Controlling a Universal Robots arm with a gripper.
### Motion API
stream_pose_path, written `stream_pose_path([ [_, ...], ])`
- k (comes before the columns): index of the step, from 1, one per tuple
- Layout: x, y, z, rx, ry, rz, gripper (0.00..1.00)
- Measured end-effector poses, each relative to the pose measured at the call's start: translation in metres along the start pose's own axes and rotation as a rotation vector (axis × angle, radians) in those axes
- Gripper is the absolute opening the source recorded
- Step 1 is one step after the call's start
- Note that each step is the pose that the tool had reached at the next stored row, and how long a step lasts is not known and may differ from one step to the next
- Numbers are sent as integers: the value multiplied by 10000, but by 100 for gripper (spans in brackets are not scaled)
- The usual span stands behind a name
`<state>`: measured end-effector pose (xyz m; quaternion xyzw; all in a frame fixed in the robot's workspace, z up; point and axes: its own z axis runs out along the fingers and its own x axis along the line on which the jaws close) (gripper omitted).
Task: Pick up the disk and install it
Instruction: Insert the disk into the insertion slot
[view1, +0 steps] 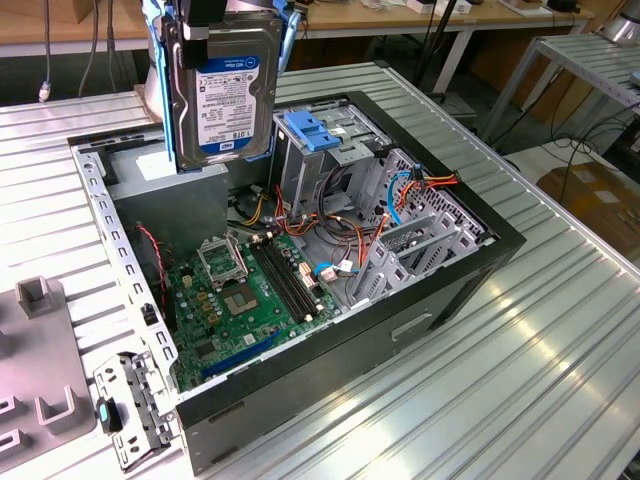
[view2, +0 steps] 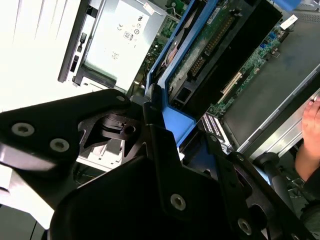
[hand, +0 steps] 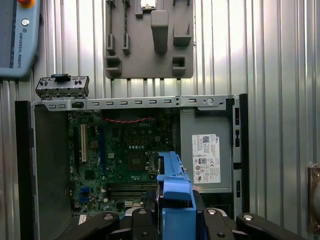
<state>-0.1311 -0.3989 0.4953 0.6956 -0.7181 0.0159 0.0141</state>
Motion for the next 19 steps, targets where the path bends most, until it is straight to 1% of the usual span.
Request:
stream_pose_path([
  [5,4,-2,0,0,0,-1,37],
  [7,36,-2,2,0,0,0,37],
  [9,82,-3,4,0,0,0,37],
  [10,140,-5,7,0,0,0,37],
  [13,254,-9,13,-1,1,-1,37],
  [15,355,-12,21,1,-1,0,37],
  [17,429,-16,27,-1,1,0,37],
  [19,489,-22,35,1,-1,-1,37],
])
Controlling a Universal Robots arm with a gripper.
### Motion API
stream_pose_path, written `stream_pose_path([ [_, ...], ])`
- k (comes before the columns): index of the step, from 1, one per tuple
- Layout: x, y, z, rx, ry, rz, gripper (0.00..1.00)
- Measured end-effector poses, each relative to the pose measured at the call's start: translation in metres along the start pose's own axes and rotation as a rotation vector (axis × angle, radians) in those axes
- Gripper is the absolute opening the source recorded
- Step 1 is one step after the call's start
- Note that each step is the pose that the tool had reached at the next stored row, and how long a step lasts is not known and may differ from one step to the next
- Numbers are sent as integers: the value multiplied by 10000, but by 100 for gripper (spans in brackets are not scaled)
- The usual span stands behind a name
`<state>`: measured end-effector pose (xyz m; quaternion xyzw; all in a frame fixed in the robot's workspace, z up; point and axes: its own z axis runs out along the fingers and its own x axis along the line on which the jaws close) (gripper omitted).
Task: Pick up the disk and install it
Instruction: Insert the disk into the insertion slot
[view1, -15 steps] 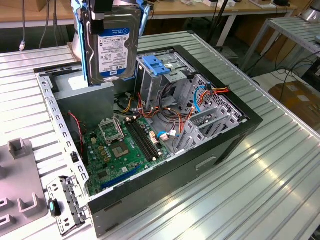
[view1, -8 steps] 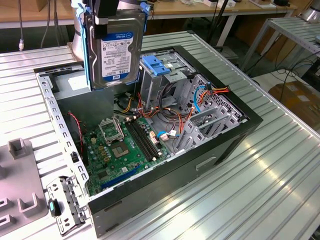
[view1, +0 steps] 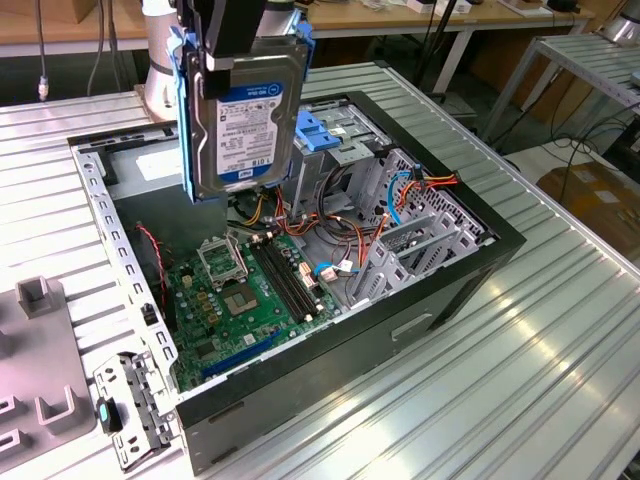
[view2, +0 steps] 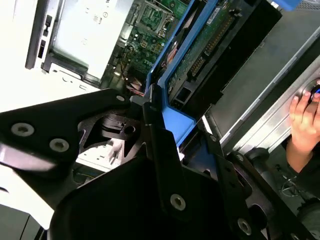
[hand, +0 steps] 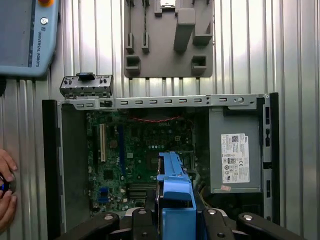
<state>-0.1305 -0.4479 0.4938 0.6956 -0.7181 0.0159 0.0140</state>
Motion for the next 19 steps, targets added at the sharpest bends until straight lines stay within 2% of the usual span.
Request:
stream_pose_path([
  [2,50,-35,6,-1,2,1,37],
  [4,83,-142,11,-1,3,0,37],
  [10,91,-414,22,-1,10,0,37],
  [11,91,-480,25,-1,10,1,37],
  [13,91,-568,28,-1,11,0,37],
  [14,92,-641,31,-1,12,1,37],
  [16,95,-732,36,0,12,-1,37],
  [19,131,-764,43,-2,14,1,37],
])
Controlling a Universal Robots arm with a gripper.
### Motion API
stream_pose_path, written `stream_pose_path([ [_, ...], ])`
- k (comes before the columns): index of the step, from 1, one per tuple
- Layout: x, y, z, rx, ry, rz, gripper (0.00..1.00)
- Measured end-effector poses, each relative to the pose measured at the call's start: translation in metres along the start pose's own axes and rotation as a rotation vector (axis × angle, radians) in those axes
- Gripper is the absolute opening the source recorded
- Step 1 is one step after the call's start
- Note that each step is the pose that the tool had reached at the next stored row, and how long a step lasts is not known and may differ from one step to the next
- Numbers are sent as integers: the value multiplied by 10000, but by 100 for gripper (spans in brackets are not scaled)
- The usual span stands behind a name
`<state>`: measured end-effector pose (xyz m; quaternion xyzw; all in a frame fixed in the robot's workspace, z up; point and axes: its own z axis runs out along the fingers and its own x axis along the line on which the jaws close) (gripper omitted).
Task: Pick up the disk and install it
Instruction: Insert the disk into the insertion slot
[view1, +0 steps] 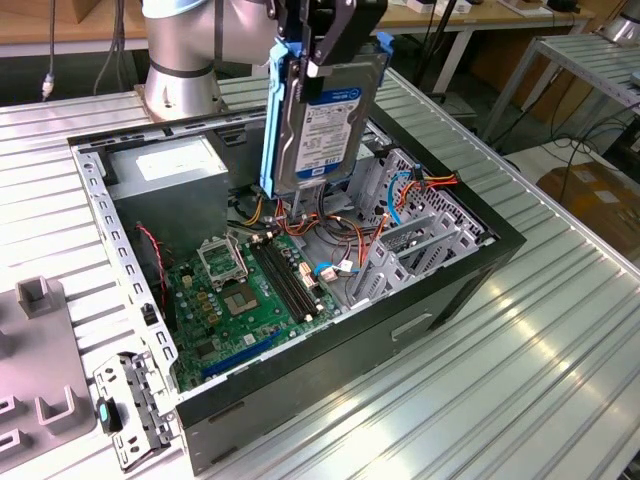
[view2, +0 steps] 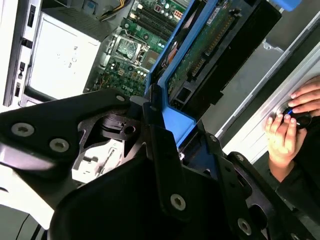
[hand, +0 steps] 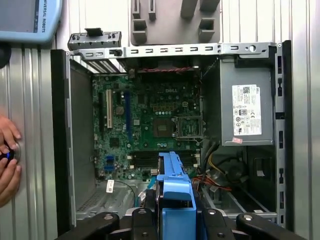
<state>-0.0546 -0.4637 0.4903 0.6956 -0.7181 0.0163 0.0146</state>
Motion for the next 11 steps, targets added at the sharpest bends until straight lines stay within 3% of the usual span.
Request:
stream_pose_path([
  [3,125,-13,17,1,-2,0,37],
  [5,262,-25,31,1,-1,0,37],
  [8,358,-41,38,1,-11,0,37],
  [11,426,-60,41,-3,-103,0,37],
])
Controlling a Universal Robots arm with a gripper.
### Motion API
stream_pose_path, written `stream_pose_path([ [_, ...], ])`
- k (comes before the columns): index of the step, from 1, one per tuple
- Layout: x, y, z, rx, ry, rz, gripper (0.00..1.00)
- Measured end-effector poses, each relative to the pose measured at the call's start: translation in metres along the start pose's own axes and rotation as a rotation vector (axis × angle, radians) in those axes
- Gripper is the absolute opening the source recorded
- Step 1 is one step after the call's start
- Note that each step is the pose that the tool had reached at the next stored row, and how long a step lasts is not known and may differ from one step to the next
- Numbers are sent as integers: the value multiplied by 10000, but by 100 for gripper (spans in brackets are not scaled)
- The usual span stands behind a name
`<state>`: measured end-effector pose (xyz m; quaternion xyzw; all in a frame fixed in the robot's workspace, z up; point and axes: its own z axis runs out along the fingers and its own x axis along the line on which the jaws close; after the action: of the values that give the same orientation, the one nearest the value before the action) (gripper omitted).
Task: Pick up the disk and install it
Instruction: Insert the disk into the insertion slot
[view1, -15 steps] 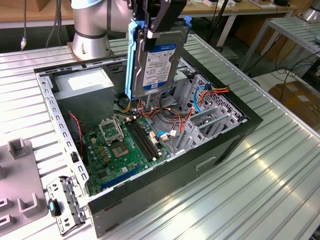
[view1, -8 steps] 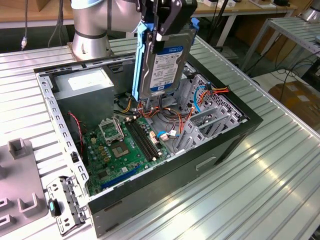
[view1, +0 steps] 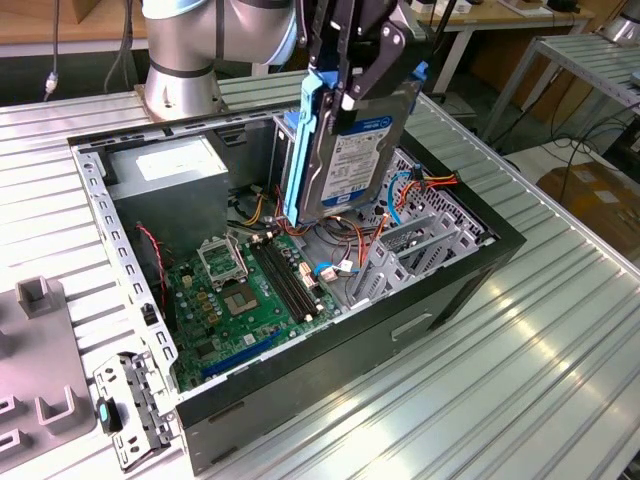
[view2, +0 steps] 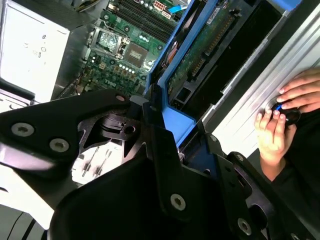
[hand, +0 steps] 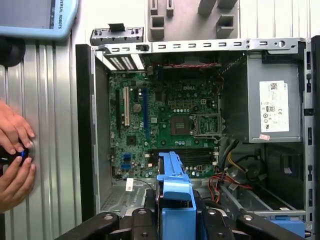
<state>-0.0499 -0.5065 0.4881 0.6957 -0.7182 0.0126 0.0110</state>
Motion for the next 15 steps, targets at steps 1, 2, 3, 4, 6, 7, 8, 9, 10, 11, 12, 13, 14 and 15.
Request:
stream_pose_path([
  [1,19,-5,1,-1,-53,0,37],
  [2,44,-12,3,-4,-169,0,37],
  [3,64,-17,2,-10,-284,0,37],
  [4,78,-21,3,-10,-306,0,37],
  [6,117,-34,7,-9,-310,-11,37],
  [7,128,-42,9,-9,-311,-14,37],
  [8,145,-64,12,-9,-310,-17,37],
  [9,153,-81,13,-9,-310,-17,37],
  [10,159,-97,14,-9,-310,-17,37],
  [11,168,-115,16,-9,-310,-18,37],
  [12,176,-124,18,-9,-310,-18,37],
  [13,184,-130,19,-9,-310,-17,37],
  [14,187,-132,20,-9,-310,-17,37],
  [15,187,-133,20,-9,-310,-16,37],
])
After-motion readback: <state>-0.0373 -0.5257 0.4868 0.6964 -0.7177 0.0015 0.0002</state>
